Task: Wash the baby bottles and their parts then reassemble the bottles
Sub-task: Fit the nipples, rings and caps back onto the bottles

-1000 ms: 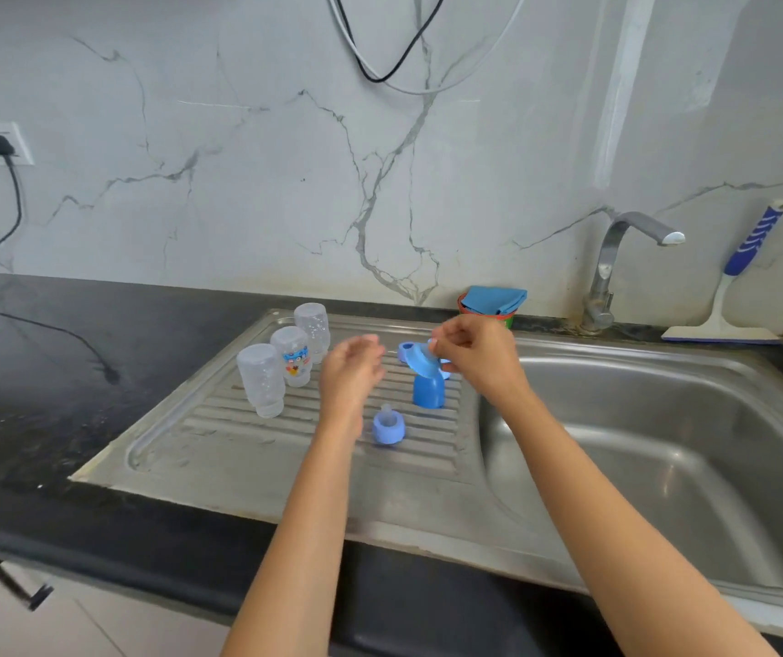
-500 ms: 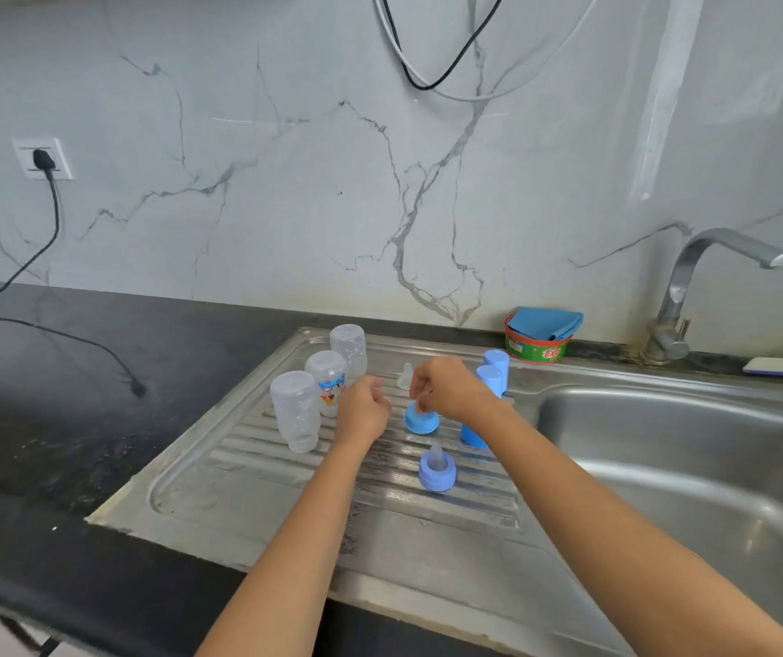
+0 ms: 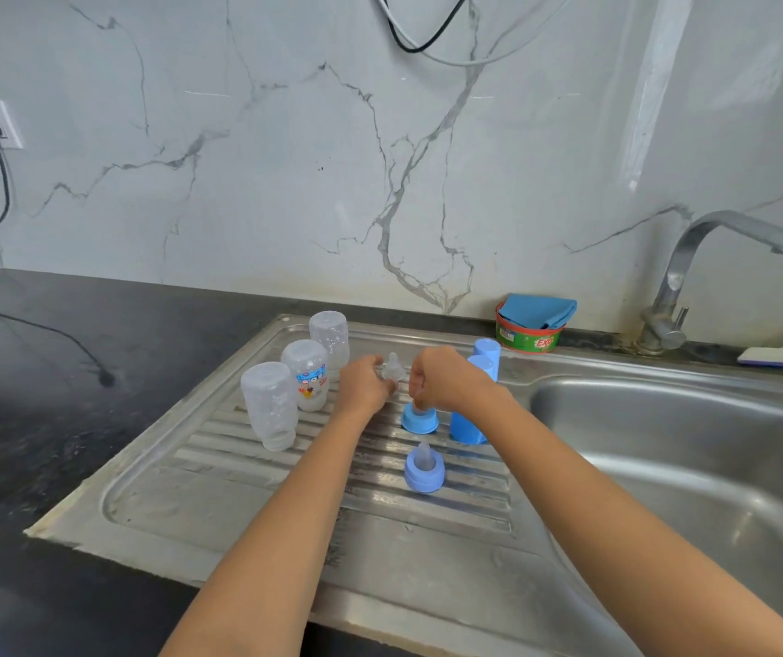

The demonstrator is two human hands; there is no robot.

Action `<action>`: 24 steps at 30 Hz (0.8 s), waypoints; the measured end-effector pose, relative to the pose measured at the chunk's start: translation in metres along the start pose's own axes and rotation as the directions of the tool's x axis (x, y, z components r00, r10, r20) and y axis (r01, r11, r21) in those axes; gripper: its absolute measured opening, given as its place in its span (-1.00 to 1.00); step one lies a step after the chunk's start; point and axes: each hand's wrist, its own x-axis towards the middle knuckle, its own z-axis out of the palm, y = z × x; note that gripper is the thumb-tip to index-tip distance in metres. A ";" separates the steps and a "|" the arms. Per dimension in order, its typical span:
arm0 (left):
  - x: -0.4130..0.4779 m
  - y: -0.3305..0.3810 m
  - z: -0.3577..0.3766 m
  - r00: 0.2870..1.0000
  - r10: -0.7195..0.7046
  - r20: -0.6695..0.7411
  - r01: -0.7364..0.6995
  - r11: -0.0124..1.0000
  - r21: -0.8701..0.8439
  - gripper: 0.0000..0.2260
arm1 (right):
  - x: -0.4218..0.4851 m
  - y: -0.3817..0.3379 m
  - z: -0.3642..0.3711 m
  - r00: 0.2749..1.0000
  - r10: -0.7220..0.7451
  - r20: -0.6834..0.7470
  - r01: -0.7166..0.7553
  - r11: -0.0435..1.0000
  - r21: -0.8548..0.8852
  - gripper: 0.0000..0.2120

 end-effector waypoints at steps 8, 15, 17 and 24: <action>0.013 0.001 0.007 0.999 0.021 -0.026 -0.020 0.999 0.033 -0.68 | 0.000 0.007 -0.023 0.999 -0.009 -0.038 0.017 0.977 0.212 -0.78; 0.023 -0.003 0.014 0.995 0.020 -0.100 -0.017 0.999 0.030 -0.81 | 0.044 0.026 -0.021 0.990 0.033 -0.139 -0.062 0.977 -0.206 -0.68; 0.024 -0.002 0.015 0.993 0.014 -0.114 -0.009 0.999 0.039 -0.81 | 0.053 0.028 -0.016 0.993 0.049 -0.107 -0.081 0.941 -0.329 -0.67; 0.023 0.008 0.013 0.987 0.018 -0.160 -0.027 0.998 -0.056 -0.86 | 0.060 0.028 -0.003 0.989 0.137 0.057 -0.086 0.843 -0.530 -0.60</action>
